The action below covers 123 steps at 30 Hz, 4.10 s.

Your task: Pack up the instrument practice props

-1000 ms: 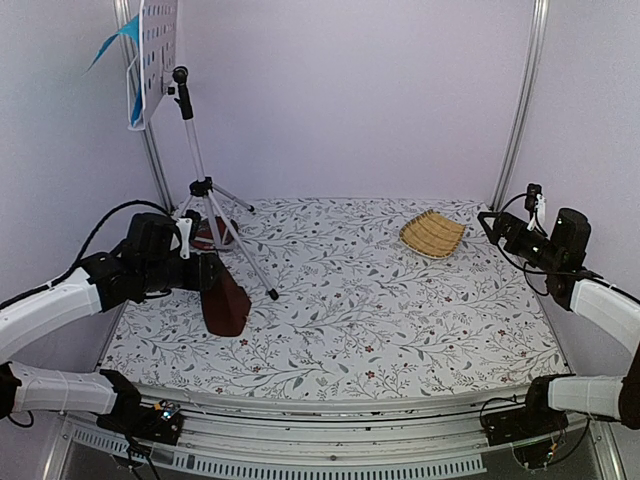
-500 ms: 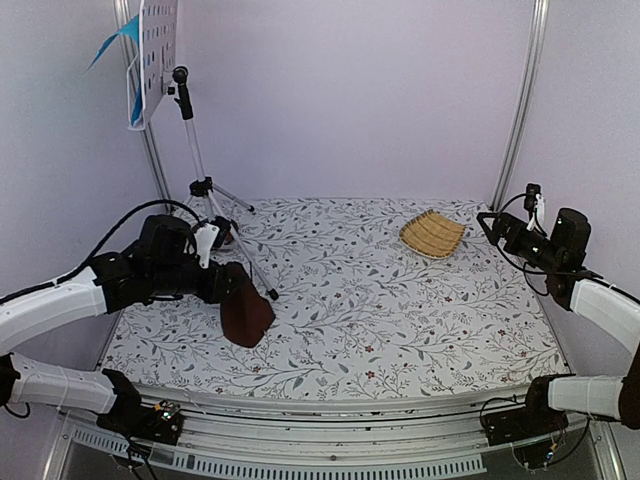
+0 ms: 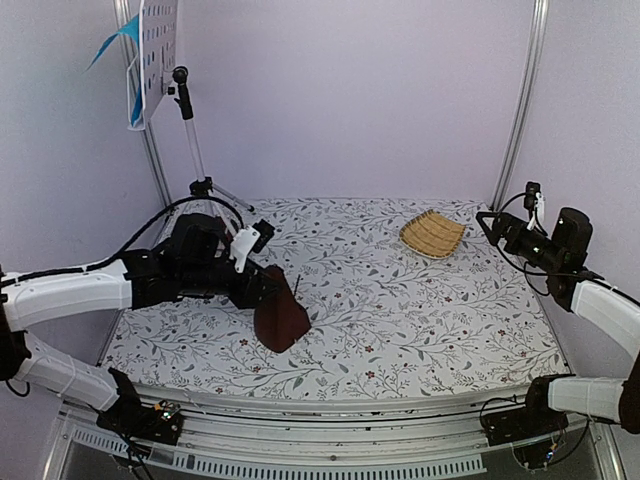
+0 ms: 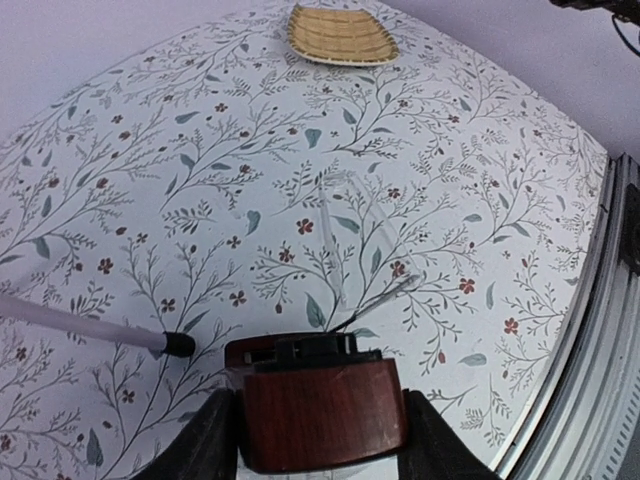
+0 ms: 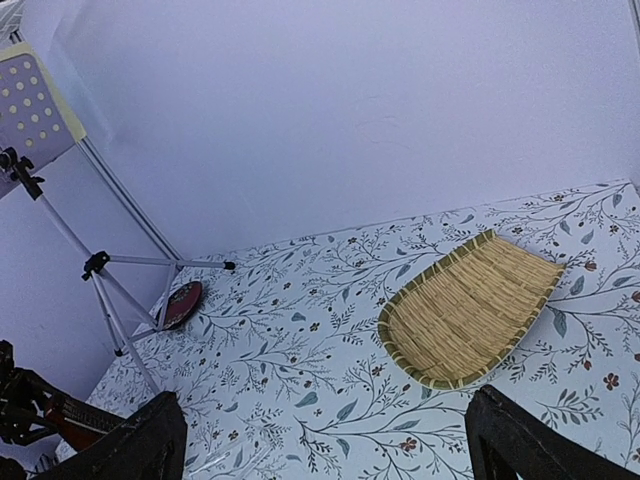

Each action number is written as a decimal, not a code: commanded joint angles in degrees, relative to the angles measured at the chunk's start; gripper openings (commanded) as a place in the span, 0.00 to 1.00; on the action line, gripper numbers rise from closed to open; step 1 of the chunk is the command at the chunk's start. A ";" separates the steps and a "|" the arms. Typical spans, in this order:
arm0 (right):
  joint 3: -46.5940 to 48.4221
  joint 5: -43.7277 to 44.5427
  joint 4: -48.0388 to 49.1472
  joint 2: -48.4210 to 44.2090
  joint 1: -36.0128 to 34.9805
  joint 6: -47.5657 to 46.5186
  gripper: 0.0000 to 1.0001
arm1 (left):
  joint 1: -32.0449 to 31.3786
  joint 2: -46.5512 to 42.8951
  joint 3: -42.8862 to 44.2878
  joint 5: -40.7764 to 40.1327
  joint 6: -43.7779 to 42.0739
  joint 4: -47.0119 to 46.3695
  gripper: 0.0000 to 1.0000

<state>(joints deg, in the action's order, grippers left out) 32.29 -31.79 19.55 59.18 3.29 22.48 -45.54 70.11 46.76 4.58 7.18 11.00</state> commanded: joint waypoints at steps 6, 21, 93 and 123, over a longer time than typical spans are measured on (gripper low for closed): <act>-0.29 -1.54 0.44 -2.85 -0.37 -1.55 0.99 | -3.59 12.67 8.78 3.65 -8.61 -8.18 0.27; 5.87 -1.48 -7.98 5.61 -10.38 -2.77 0.89 | -2.87 6.59 1.50 -4.62 0.85 -17.52 0.91; 22.39 13.17 -5.80 37.94 -38.56 -1.56 0.51 | 5.00 6.16 -18.60 -1.49 26.81 -30.75 0.59; 40.52 1.89 -13.00 59.84 -41.64 -5.84 0.35 | -2.13 22.29 -14.98 1.82 32.47 -38.81 0.32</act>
<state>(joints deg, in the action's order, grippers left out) 71.83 -28.16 7.14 118.06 -37.78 18.46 -47.05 91.81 30.63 7.81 39.35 -27.18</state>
